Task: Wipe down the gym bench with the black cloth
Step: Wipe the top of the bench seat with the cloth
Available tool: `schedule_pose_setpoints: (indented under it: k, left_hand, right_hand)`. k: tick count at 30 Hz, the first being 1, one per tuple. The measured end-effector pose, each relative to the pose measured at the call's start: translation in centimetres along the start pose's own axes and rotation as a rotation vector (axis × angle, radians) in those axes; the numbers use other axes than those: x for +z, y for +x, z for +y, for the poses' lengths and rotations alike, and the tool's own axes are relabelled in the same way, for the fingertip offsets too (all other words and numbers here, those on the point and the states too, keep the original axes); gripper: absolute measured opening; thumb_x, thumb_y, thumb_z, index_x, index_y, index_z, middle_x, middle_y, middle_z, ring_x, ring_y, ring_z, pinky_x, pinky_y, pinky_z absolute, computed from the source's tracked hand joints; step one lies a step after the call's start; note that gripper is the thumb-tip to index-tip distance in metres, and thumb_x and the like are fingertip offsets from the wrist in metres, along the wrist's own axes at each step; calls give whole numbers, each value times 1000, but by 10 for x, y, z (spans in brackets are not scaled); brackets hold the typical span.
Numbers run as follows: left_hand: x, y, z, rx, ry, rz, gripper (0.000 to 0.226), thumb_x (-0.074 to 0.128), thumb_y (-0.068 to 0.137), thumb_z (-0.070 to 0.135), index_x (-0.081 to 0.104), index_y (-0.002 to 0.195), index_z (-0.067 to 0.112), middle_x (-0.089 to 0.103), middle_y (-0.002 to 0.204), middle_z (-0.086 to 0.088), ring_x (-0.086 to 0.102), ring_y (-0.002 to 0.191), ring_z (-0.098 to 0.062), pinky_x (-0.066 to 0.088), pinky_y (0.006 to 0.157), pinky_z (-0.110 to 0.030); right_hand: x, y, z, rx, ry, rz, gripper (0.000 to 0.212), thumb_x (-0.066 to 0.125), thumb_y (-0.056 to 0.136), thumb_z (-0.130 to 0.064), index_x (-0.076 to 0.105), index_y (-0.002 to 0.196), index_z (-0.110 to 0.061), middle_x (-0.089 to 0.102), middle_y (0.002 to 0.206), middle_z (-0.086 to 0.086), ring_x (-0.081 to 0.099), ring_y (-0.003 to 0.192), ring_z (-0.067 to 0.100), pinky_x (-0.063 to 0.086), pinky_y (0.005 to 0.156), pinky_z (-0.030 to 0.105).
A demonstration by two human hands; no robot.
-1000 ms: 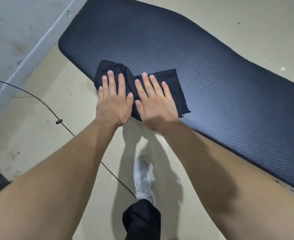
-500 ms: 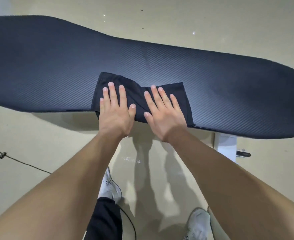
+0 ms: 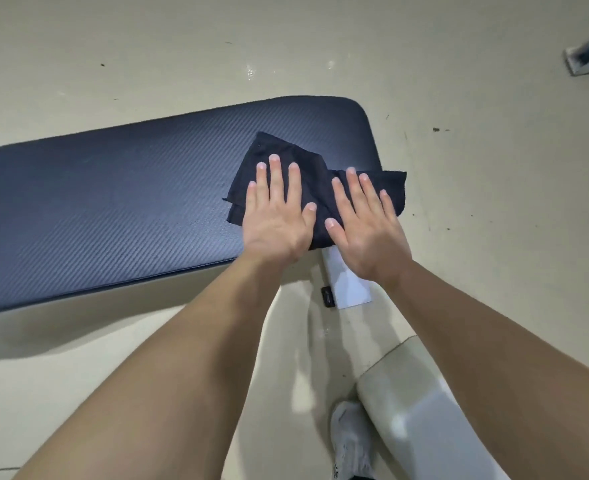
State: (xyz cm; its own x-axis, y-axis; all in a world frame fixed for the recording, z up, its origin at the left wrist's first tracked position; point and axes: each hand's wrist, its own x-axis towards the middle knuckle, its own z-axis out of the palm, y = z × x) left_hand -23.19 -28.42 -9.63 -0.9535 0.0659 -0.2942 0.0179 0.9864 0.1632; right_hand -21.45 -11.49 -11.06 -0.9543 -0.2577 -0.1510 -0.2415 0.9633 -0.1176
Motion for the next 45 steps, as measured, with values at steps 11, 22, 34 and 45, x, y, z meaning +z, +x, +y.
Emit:
schedule_pose_setpoints:
  k: [11,22,34,45]
  left_hand:
    - [-28,84,-24,179,95,-27,66,10,101,51,-9,156,22,-20,163,-7,-17,150,-25,-2,122,-44]
    - [-71,36,-325,-204,34,-15,66,10,100,53,-11,156,25,-16,164,-7,-15,151,-23,-3,122,-43]
    - [-63,-76,-491,-519,-71,-4,65,10,101,51,-14,155,23,-25,162,-6,-20,150,-22,-3,122,-44]
    - [-35,-106,-366,-732,-148,7,68,14,101,50,-14,155,19,-22,162,-13,-17,150,-30,-2,121,-48]
  right_hand:
    - [-26,93,-4,218,68,-139,65,10,102,-50,-14,156,-24,-25,162,9,-19,150,27,-5,122,46]
    - [-6,184,-294,-89,63,-143,64,11,102,-47,-11,156,-21,-21,163,8,-21,150,26,-9,121,49]
    - [21,166,-498,-435,2,-206,63,10,102,-46,-10,157,-21,-23,163,8,-21,150,26,-10,120,49]
    - [16,104,-384,-508,7,-185,65,13,102,-51,-7,157,-25,-18,165,2,-17,151,21,-8,121,47]
